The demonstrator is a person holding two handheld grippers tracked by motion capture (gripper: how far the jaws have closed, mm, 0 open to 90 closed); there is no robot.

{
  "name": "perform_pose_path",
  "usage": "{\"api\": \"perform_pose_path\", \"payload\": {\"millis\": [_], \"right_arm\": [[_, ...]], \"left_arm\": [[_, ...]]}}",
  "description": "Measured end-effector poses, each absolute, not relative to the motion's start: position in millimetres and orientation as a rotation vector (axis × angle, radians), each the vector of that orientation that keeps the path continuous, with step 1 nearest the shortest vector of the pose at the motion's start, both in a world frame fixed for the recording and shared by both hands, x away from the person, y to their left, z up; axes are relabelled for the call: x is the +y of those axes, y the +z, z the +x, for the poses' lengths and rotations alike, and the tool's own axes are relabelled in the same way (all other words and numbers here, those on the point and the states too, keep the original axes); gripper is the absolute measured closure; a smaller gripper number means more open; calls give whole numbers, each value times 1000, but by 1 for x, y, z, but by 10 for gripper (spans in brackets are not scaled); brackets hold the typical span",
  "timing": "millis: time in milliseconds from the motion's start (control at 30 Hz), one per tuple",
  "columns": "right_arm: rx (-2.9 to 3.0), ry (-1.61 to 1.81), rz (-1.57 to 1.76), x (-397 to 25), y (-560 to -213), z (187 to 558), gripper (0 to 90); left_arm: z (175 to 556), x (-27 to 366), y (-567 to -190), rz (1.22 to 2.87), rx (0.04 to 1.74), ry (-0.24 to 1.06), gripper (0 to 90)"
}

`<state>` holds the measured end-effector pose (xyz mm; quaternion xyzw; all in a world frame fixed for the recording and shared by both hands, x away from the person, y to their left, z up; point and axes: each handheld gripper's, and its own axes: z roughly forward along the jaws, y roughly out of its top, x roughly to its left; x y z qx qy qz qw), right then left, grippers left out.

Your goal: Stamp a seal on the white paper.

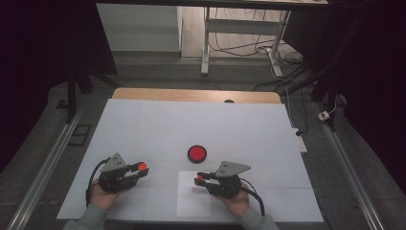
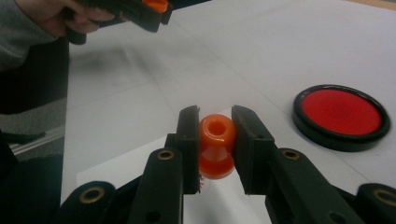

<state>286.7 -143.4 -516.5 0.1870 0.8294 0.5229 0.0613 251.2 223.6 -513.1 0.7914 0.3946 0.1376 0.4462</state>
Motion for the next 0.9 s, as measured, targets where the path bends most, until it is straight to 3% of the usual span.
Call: {"api": "perform_pose_path", "payload": {"millis": [900], "right_arm": [[2458,1626,618,-156,-504,290,721]], "left_arm": [[251,222,-514,1966,976,341,648]]}}
